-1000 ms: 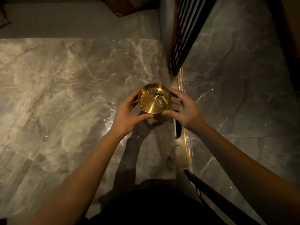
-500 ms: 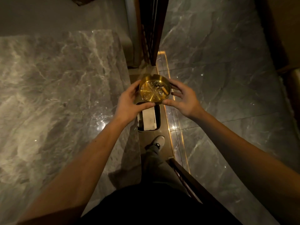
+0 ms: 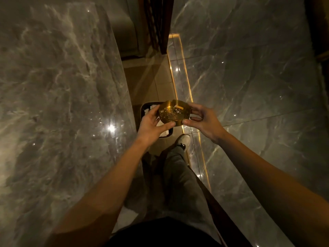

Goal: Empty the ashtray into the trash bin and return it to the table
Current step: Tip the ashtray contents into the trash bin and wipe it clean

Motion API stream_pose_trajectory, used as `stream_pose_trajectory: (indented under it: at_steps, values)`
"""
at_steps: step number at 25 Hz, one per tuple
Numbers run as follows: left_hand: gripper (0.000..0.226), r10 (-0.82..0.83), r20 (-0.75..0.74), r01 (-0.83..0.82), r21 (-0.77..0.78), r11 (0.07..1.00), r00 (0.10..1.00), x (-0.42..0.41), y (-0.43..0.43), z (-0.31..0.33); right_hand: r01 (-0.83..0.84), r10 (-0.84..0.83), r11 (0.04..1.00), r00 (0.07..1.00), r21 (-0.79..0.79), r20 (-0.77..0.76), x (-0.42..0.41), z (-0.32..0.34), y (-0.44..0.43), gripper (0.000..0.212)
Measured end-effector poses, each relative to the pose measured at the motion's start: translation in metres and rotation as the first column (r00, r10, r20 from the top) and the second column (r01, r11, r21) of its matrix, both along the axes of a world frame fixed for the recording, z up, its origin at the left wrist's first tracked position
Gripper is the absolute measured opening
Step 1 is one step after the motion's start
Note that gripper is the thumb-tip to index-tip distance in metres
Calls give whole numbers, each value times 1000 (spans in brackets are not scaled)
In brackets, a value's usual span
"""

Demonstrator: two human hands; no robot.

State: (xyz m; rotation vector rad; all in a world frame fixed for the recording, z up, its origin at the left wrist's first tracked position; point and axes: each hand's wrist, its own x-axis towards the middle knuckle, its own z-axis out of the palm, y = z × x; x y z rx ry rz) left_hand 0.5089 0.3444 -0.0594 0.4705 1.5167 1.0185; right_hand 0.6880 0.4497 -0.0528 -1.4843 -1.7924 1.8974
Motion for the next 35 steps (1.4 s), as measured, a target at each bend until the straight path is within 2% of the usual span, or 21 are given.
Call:
stream_pose_trajectory:
  at_steps: [3, 9, 19, 23, 26, 27, 31, 35]
  values:
    - [61, 64, 24, -63, -55, 997, 998, 22, 13, -24, -53, 53, 997, 999, -64, 6, 13, -31, 22, 64]
    - [53, 115, 27, -109, -171, 979, 993, 45, 38, -77, -51, 52, 981, 999, -188, 2, 27, -98, 51, 56]
    - [43, 151, -42, -157, -329, 931, 988, 44, 34, -166, -44, 34, 900, 999, -433, -32, 20, -200, 43, 44]
    - [51, 210, -156, -252, -336, 908, 965, 47, 30, -190, -59, 31, 853, 998, -519, -62, 14, -240, 37, 50]
    - [84, 189, -200, -256, -397, 881, 961, 48, 22, -210, -85, 36, 848, 994, -523, -104, 9, -261, 33, 52]
    - [88, 180, -212, -255, -417, 872, 961, 47, 20, -215, -99, 46, 849, 992, -519, -115, 8, -265, 32, 52]
    - [79, 209, -264, -301, -381, 874, 942, 50, 17, -229, -147, 77, 839, 985, -524, -154, 6, -278, 30, 47]
    - [96, 236, -296, -345, -405, 847, 926, 58, 17, -240, -168, 96, 833, 982, -527, -161, 3, -292, 34, 49]
